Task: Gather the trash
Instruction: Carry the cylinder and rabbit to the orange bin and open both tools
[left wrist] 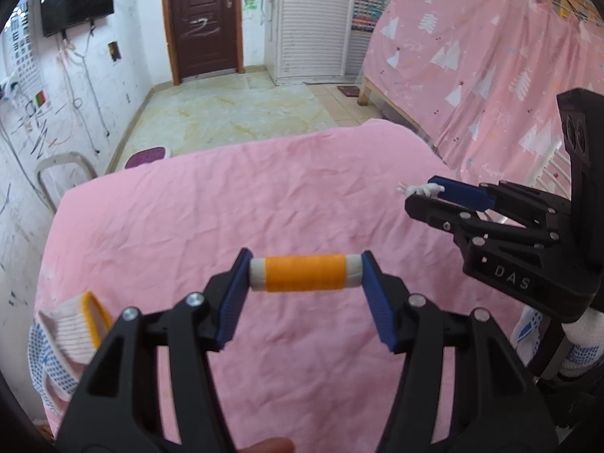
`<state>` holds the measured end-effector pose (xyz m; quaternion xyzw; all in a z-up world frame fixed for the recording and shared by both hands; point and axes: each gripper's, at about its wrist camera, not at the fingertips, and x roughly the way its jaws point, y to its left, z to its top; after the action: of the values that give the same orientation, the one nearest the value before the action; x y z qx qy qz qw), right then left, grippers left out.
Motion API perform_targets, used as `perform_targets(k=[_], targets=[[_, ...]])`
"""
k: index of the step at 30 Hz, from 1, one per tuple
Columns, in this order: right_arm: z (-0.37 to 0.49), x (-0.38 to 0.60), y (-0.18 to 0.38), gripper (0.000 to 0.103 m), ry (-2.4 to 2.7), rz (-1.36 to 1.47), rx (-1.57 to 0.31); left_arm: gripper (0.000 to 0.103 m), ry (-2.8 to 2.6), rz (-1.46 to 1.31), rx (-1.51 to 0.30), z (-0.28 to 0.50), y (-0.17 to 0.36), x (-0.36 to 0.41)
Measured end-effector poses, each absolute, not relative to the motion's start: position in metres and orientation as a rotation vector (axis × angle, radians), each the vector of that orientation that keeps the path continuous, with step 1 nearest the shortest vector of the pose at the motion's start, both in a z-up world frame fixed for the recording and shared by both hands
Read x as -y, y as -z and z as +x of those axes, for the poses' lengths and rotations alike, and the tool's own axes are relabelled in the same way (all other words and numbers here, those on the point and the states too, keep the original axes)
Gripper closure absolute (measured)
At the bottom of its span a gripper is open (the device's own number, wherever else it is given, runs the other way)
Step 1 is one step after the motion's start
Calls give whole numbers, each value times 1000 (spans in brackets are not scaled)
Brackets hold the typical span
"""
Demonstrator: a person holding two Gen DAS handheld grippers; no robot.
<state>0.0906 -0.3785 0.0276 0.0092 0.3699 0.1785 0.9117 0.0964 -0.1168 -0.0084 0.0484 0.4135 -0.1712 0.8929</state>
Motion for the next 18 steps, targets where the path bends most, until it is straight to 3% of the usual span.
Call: perform_targets(k=[18], targets=[[15,567,-19,79,-90,248,-647,47,568,273,-812,68,-6,268]])
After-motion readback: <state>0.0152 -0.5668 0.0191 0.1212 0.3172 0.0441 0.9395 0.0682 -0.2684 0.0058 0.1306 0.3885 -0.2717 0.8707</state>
